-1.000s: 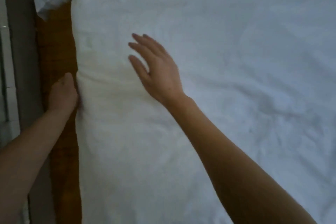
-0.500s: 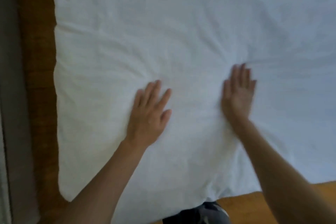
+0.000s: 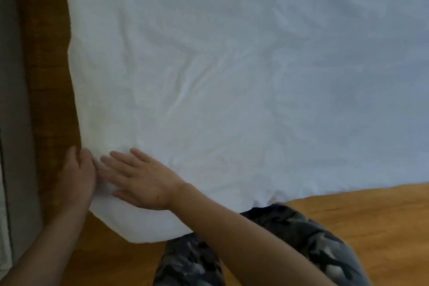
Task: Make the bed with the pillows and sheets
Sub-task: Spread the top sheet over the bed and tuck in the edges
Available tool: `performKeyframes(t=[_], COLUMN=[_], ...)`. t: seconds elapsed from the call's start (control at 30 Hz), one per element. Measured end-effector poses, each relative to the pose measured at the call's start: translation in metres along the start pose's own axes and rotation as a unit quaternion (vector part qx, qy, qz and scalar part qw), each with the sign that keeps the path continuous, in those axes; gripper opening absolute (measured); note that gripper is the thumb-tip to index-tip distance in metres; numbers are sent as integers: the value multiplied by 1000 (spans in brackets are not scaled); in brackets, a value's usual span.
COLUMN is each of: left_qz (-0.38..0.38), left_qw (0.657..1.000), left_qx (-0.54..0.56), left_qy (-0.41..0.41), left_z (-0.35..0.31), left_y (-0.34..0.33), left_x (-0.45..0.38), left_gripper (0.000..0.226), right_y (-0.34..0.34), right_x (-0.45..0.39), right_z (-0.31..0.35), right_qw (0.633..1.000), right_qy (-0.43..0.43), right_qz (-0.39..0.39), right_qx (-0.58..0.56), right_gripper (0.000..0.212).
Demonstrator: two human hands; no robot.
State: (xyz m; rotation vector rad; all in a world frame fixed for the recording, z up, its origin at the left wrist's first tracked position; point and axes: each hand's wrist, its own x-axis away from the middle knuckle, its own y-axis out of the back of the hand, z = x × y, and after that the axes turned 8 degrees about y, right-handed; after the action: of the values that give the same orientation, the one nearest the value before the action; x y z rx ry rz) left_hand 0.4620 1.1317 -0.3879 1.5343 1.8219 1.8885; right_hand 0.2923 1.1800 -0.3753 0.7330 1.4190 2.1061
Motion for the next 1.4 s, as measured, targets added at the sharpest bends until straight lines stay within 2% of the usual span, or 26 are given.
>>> performKeyframes(t=[0.03, 0.07, 0.13, 0.2, 0.3, 0.37, 0.43, 0.47, 0.53, 0.67, 0.73, 0.8, 0.9, 1.03, 1.13, 1.27, 1.4], left_qz=[-24, -50, -104, -109, -65, -41, -37, -35, -49, -127, -136, -115, -104, -118, -115, -123, -95], left_qw=[999, 998, 985, 969, 926, 873, 843, 847, 874, 920, 930, 952, 968, 941, 922, 891, 893], left_qx=[21, 35, 33, 26, 0, -63, -100, -110, -136, -166, -177, -152, -69, -7, -23, -79, -132], left_qy=[13, -10, -132, -219, -371, -482, -527, -519, -464, -330, -292, -240, -216, -317, -370, -430, -419], left_z=[-3, -10, -36, -63, -114, -147, -179, -189, -193, -155, -143, -151, -183, -261, -325, -406, -450], left_y=[-1, -3, -15, -39, -105, -160, -210, -231, -263, -293, -300, -304, -305, -322, -336, -355, -394], left_x=[6, 18, 57, 96, 159, 199, 240, 255, 274, 302, 320, 339, 366, 386, 389, 384, 378], left_gripper=[69, 69, 59, 53, 55, 56, 55, 54, 52, 52, 52, 55, 56, 51, 53, 57, 58], right_y=[9, 17, 26, 28, 34, 39, 31, 22, -6, -48, -53, -51, -32, -5, 18, 52, 57], right_x=[14, 31, 82, 142, 260, 335, 391, 409, 429, 454, 472, 489, 514, 532, 527, 529, 566], right_z=[-9, -22, -63, -117, -205, -248, -274, -277, -265, -194, -168, -160, -157, -208, -275, -371, -447], right_qw=[998, 988, 952, 914, 861, 848, 848, 855, 892, 973, 991, 994, 986, 970, 943, 908, 878], right_qy=[-19, -60, -160, -284, -430, -478, -494, -489, -435, -217, -129, -96, -117, -192, -301, -392, -462], right_qz=[-46, -112, -229, -279, -272, -231, -191, -173, -123, -69, -17, 6, -46, -124, -135, -150, -127], right_qx=[-37, -90, -125, -83, -14, 1, -8, -16, -21, -34, -44, -59, -105, -80, -44, 3, -21], right_gripper=[54, 52, 49, 48, 52, 55, 59, 60, 61, 57, 59, 60, 55, 53, 56, 59, 61])
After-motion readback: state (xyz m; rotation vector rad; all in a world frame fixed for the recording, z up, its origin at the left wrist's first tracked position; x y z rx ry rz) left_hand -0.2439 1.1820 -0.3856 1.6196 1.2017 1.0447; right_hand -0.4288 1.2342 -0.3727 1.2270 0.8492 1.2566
